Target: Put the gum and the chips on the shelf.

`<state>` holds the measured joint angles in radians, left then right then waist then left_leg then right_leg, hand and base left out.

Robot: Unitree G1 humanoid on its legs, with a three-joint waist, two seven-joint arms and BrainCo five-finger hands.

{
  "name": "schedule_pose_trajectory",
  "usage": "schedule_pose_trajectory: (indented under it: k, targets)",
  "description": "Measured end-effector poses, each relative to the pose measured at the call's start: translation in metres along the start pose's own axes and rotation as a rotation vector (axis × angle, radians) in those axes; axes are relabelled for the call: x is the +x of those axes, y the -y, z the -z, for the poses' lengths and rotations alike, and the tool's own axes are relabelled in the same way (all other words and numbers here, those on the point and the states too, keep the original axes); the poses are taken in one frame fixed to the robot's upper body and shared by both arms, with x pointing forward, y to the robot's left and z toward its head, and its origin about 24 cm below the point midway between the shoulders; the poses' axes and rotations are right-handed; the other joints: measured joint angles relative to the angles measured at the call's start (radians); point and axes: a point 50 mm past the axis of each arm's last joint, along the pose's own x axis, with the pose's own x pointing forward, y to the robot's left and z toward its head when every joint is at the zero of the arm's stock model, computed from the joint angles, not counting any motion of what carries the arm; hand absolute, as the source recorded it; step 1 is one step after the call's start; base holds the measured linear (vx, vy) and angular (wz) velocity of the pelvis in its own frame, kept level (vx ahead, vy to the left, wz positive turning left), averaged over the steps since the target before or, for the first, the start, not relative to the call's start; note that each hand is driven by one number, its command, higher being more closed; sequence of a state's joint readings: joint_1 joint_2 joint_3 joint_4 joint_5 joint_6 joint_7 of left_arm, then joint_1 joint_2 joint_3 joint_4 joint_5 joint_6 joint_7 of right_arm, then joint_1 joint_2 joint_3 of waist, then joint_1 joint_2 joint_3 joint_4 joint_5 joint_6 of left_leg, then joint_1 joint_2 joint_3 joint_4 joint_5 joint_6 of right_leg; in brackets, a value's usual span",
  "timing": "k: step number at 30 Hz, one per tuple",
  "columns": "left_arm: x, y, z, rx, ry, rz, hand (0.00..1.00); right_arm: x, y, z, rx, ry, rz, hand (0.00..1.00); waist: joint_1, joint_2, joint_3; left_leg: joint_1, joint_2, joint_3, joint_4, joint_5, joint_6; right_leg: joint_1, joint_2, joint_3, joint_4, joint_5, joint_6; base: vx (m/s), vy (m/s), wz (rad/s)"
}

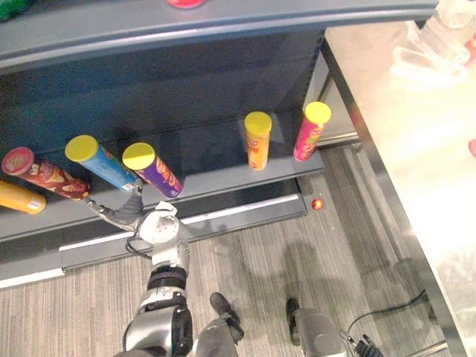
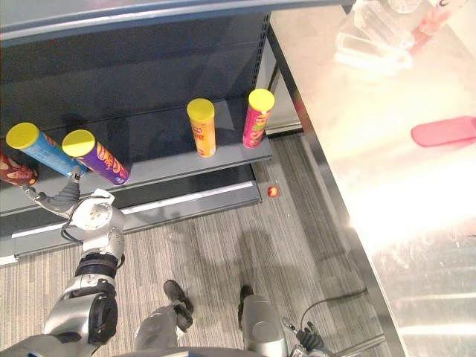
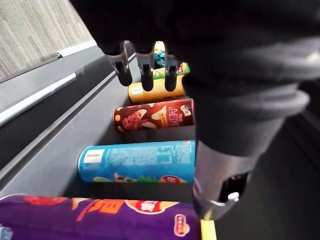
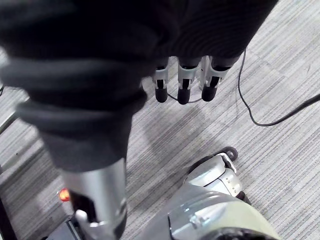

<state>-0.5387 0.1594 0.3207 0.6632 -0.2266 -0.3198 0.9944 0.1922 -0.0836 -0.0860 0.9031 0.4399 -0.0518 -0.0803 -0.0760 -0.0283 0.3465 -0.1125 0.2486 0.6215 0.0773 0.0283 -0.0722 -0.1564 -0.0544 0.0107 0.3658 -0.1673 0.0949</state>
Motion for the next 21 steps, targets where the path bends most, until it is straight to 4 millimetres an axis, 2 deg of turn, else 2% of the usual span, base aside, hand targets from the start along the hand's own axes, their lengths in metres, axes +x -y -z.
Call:
schedule_pose_trajectory:
  k: [2,9,12,19,21]
  targets:
    - [0.0,0.004,-0.003,-0.009,0.003,0.007,0.0,0.0,-0.001,-0.003,-0.023,0.005,-0.01,0.0,0.002,0.0,0.003,-0.016,0.004,0.0,0.004,0.003,0.0,-0.017,0.004,0.001,0.0,0.008,-0.011,0.0,-0.013,-0.02]
    - [0.007,0.015,-0.019,-0.039,0.045,0.037,0.0,0.002,-0.006,-0.013,-0.056,0.039,-0.039,0.0,0.001,0.001,0.032,-0.058,0.009,-0.005,0.002,0.024,0.009,-0.059,0.011,0.006,0.001,0.021,-0.006,-0.02,-0.021,0.0]
    - [0.011,0.019,-0.027,-0.042,0.06,0.039,0.0,0.002,-0.01,-0.019,-0.042,0.056,-0.054,0.0,0.001,-0.002,0.068,-0.07,0.009,-0.006,-0.003,0.037,0.014,-0.071,0.016,0.025,0.0,0.022,-0.006,-0.05,-0.039,-0.01]
    - [0.016,0.033,-0.04,-0.045,0.068,0.056,0.0,0.002,-0.015,-0.026,-0.049,0.073,-0.079,0.0,-0.003,-0.007,0.093,-0.139,0.016,-0.007,-0.007,0.062,0.031,-0.139,0.027,0.045,-0.01,0.052,-0.01,-0.07,-0.041,-0.04]
    - [0.02,0.037,-0.049,-0.061,0.09,0.061,0.0,0.002,-0.018,-0.029,-0.056,0.082,-0.091,0.0,-0.002,-0.012,0.1,-0.164,0.021,-0.009,-0.011,0.057,0.029,-0.158,0.031,0.051,-0.021,0.057,-0.014,-0.09,-0.054,-0.03]
